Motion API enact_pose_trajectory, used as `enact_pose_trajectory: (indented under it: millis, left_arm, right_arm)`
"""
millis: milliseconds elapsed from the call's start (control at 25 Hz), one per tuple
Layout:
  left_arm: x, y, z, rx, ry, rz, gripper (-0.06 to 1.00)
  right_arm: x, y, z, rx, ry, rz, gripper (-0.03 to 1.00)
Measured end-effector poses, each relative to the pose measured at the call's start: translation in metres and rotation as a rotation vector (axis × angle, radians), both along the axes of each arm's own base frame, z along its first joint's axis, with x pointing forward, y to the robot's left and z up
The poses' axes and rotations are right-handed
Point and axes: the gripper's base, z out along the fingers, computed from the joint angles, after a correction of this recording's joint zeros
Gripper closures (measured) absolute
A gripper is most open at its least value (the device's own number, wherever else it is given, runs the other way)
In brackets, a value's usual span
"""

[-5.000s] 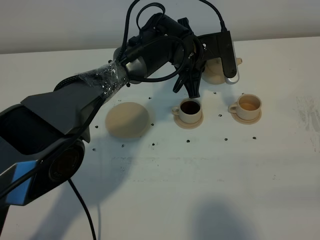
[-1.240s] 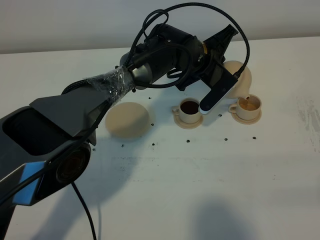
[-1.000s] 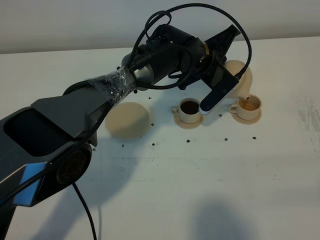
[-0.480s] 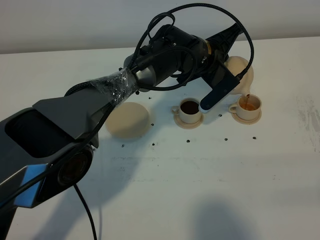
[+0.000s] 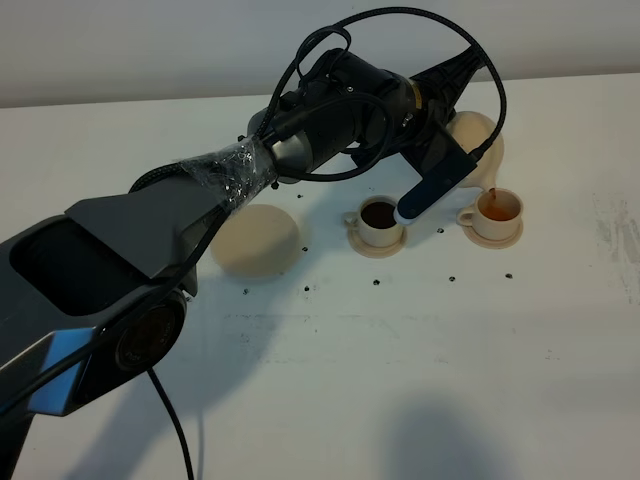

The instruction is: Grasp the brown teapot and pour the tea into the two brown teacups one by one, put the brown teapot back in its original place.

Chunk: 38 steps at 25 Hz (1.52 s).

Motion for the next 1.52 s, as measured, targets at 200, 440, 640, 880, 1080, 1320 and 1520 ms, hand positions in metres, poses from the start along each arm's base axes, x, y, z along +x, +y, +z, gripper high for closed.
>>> enact_pose_trajectory:
  millis: [200,440,640,880,1080,1320,1520]
  left_arm:
    - [-0.0004,-0.0001,-0.0002,0.013,-0.005,-0.004,0.83]
    - [-0.0033,-0.0031,-0.0006,0.017,-0.001,-0.011,0.83]
    - [-0.0034,-0.0016,0.0010,0.037,-0.006,-0.012,0.83]
    - [-0.0037,-0.0011,0.0012,0.043,-0.004,-0.012,0.83]
    - [-0.0044,-0.0001,0.0000,0.056,0.009,-0.009,0.83]
    - [-0.0048,-0.0005,0.0000,0.057,0.009,-0.010,0.83]
    - [-0.0076,-0.0038,0.0000,0.057,0.009,-0.018,0.83]
  right_arm:
    - [0.0000,0.0000,0.0000,0.001,0.000,0.000,0.74]
    - [0.0000,0.0000,0.0000,0.001,0.000,0.000,0.74]
    - [0.0000,0.0000,0.0000,0.001,0.000,0.000,0.74]
    - [0.0000,0.0000,0.0000,0.001,0.000,0.000,0.74]
    - [0.0000,0.0000,0.0000,0.001,0.000,0.000,0.74]
    - [0.0000,0.0000,0.0000,0.001,0.000,0.000,0.74]
    - [0.0000,-0.0001,0.0000,-0.001,0.000,0.000,0.74]
